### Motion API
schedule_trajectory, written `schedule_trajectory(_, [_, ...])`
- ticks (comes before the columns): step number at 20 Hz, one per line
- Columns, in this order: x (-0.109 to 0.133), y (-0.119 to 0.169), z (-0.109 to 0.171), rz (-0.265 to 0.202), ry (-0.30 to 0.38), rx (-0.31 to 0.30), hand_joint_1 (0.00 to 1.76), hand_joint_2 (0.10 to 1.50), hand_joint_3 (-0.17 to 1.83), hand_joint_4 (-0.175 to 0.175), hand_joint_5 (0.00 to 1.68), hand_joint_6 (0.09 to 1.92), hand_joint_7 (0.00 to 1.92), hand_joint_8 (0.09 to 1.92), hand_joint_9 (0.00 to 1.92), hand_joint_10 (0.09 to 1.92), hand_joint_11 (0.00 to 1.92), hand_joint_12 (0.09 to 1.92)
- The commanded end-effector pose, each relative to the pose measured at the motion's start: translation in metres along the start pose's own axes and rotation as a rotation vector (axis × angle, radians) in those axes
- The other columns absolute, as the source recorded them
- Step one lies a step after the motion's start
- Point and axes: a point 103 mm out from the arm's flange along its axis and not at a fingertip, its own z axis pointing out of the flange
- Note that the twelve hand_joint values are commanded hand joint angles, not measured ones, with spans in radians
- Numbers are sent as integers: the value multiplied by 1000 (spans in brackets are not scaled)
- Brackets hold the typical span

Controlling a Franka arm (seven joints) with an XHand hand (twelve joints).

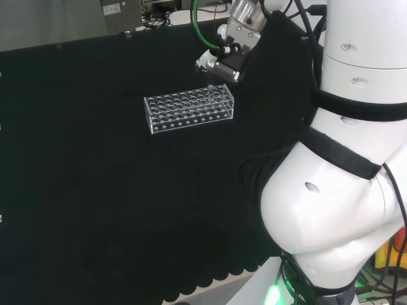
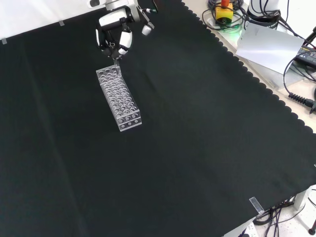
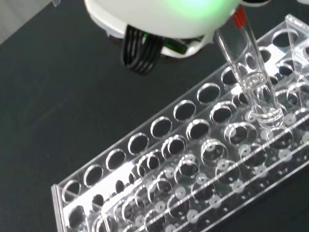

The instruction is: Put the test tube back in the rack.

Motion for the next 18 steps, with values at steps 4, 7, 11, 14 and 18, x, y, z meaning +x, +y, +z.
schedule_trajectory(4, [0,0,-4,-3,-3,-5,1226,613,707,-175,1332,574,1712,535,1626,710,1251,925])
schedule_trajectory(7, [-1,-2,-1,0,-1,-2,1226,613,707,-175,1332,574,1712,536,1625,710,1251,925])
schedule_trajectory(11, [-1,-1,1,-2,3,-3,1226,613,707,-175,1332,574,1712,536,1625,711,1251,926])
schedule_trajectory(14, [0,1,1,-1,-1,-2,1226,612,707,-175,1332,574,1711,537,1625,711,1251,926])
schedule_trajectory(18, [0,3,2,-3,-1,-3,1226,613,707,-175,1332,574,1711,538,1625,712,1251,926])
